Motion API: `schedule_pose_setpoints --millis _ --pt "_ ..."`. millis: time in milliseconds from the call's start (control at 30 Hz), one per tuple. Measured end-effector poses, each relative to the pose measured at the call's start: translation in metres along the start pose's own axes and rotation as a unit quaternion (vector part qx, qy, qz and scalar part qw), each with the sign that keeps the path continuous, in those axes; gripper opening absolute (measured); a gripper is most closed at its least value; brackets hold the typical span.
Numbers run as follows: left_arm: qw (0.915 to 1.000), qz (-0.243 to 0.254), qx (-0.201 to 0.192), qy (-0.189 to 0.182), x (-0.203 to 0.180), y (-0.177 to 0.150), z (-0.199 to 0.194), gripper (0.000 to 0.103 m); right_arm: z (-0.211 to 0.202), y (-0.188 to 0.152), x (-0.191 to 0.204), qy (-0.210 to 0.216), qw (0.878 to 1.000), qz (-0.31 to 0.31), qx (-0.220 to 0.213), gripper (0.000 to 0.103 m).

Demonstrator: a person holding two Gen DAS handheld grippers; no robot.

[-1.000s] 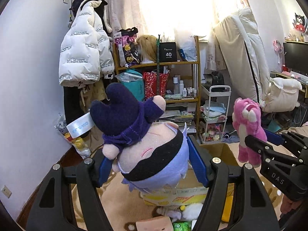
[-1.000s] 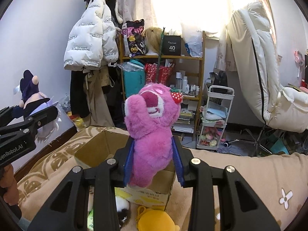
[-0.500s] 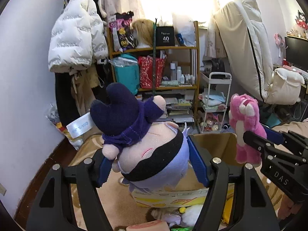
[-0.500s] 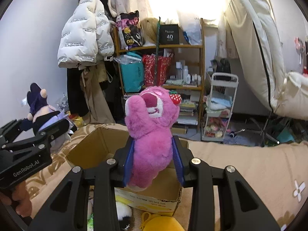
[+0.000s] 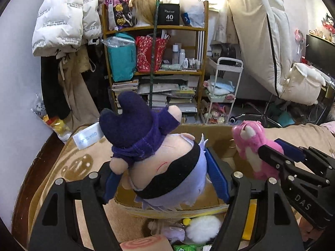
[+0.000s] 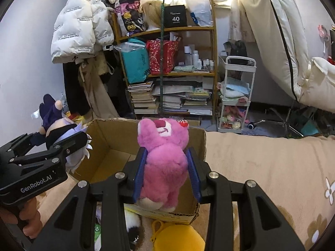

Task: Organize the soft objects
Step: 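Lower the doll and bear into the box and open both tools, then move both tools back over the remaining toys beside the box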

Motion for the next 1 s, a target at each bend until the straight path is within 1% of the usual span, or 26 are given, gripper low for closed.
schedule_pose_setpoints --millis 167,200,233,267,333,467,533,567,633,733,800,1000 --pt "0.9999 0.007 0.010 0.007 -0.001 -0.008 0.001 0.077 -0.003 -0.002 0.007 0.014 1.000 -0.010 0.000 0.042" --pt "0.9998 0.008 0.011 0.012 -0.001 -0.008 0.000 0.080 -0.004 -0.003 0.009 0.019 1.000 -0.011 0.000 0.043" --pt "0.9998 0.008 0.011 0.018 0.001 -0.009 -0.001 0.086 -0.004 -0.004 0.011 0.024 1.000 -0.012 0.001 0.044" --pt "0.9997 0.006 0.009 0.023 0.003 -0.009 -0.003 0.089 -0.005 -0.005 0.011 0.025 1.000 -0.012 0.002 0.045" --pt "0.9996 0.001 0.008 0.029 0.007 -0.009 -0.006 0.092 -0.006 -0.006 0.013 0.028 1.000 -0.014 0.001 0.054" --pt "0.9990 -0.012 0.018 0.039 0.017 -0.013 -0.011 0.095 -0.012 -0.010 0.015 0.028 0.999 -0.017 -0.002 0.066" --pt "0.9986 -0.020 0.020 0.046 0.022 -0.015 -0.016 0.097 -0.015 -0.011 0.013 0.025 1.000 -0.013 -0.004 0.078" --pt "0.9984 -0.025 0.020 0.048 0.025 -0.017 -0.020 0.097 -0.017 -0.011 0.012 0.024 1.000 -0.009 -0.006 0.081" --pt "0.9977 -0.035 0.022 0.054 0.031 -0.019 -0.027 0.100 -0.020 -0.011 0.010 0.024 1.000 -0.001 -0.007 0.093" --pt "0.9969 -0.044 0.028 0.060 0.040 -0.024 -0.035 0.102 -0.027 -0.009 0.005 0.017 1.000 0.008 -0.011 0.100" --pt "0.9962 -0.044 0.034 0.067 0.044 -0.028 -0.040 0.102 -0.033 -0.008 0.001 0.013 1.000 0.012 -0.013 0.103" --pt "0.9945 -0.040 0.054 0.080 0.049 -0.048 -0.059 0.102 -0.045 -0.011 -0.007 0.005 1.000 0.020 -0.009 0.103"
Point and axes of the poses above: each gripper's, at about its wrist camera, not at the fingertips, and z roughly the way its jaws point, x to its left, y to its top, the point moved 10 cm from there along z, roughly the way its jaws point, and after that the axes turned 11 degrees about z, right-handed, at the moved point
